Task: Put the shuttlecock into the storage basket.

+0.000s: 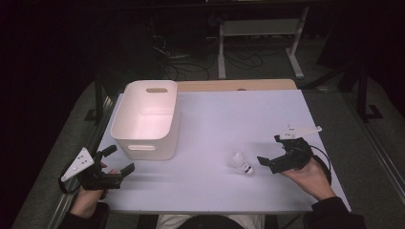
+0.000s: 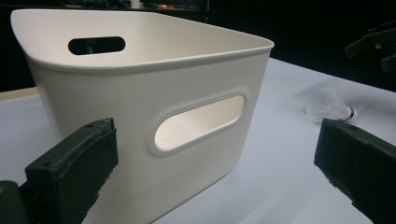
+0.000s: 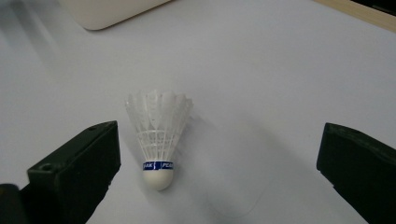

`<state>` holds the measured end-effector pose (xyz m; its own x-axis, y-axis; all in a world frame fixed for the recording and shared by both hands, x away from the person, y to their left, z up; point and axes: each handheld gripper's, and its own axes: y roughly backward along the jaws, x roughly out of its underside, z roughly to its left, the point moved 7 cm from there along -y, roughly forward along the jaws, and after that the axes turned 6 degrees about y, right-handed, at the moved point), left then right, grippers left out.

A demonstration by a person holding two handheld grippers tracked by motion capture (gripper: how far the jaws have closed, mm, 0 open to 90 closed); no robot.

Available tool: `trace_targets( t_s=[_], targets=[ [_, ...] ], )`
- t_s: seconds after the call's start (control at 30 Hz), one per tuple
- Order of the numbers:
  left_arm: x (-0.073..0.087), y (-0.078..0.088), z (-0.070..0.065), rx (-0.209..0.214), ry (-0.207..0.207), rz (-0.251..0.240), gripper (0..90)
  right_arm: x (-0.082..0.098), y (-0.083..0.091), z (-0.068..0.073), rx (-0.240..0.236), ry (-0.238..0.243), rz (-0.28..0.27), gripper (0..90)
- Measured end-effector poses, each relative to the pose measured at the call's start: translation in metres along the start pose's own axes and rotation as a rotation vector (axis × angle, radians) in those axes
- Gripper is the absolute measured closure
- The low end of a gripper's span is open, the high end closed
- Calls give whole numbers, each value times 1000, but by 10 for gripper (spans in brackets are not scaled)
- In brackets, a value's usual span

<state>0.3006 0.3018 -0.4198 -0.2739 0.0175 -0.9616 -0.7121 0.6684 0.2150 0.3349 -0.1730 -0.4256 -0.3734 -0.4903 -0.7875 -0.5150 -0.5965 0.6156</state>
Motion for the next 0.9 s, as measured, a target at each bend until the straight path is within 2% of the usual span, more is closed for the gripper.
trace_targets(
  t_s=[0.4, 0.9],
  targets=[
    [0, 0, -1, 5, 1, 1, 0, 1, -10, 10, -32, 44, 56, 0],
    [1, 0, -1, 11, 1, 6, 0, 8, -19, 17, -69, 52, 106, 0]
  ],
)
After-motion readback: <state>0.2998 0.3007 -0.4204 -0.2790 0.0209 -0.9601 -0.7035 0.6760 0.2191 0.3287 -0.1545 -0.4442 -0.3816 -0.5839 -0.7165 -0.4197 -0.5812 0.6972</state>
